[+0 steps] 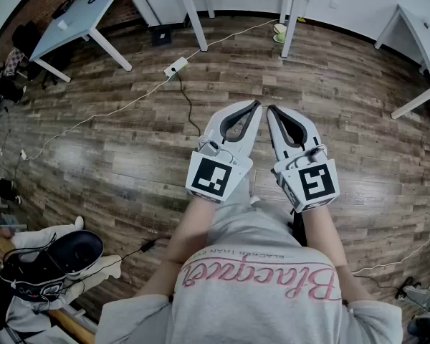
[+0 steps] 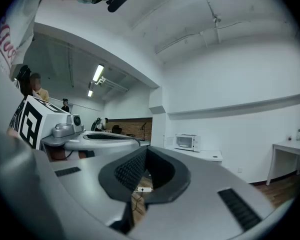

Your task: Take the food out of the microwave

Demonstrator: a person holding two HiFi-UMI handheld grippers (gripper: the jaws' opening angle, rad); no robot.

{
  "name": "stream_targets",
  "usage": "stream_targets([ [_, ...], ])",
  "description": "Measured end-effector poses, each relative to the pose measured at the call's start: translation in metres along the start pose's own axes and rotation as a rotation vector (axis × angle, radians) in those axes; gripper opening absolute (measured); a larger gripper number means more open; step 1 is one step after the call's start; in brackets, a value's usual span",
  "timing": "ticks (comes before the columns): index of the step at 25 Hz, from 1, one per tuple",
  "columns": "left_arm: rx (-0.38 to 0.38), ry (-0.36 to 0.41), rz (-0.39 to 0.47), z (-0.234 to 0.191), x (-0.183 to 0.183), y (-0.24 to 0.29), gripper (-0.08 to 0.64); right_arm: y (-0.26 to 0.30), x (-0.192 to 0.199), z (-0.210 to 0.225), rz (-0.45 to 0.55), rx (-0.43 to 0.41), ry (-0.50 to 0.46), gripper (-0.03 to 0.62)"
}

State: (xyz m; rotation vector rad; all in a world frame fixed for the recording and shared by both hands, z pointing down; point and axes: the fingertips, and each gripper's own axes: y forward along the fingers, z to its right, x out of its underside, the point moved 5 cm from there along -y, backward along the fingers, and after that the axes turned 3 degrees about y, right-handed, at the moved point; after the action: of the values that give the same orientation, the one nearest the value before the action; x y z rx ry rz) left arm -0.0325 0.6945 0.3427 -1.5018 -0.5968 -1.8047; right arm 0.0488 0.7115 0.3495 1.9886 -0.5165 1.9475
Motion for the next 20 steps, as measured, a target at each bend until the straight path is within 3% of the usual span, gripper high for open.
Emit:
stream_targets([
  [8,-0.016,-0.03,0.008,-0.029,0.004,0.014,0.003,0.025,-0.002,0.001,-0.019,-0.026,-0.048,0.008],
  [20,-0.018,-0.045,0.009,-0.099,0.025,0.067,0.003,0.107,0.0,0.037,-0.027,-0.024,-0.021,0.009],
])
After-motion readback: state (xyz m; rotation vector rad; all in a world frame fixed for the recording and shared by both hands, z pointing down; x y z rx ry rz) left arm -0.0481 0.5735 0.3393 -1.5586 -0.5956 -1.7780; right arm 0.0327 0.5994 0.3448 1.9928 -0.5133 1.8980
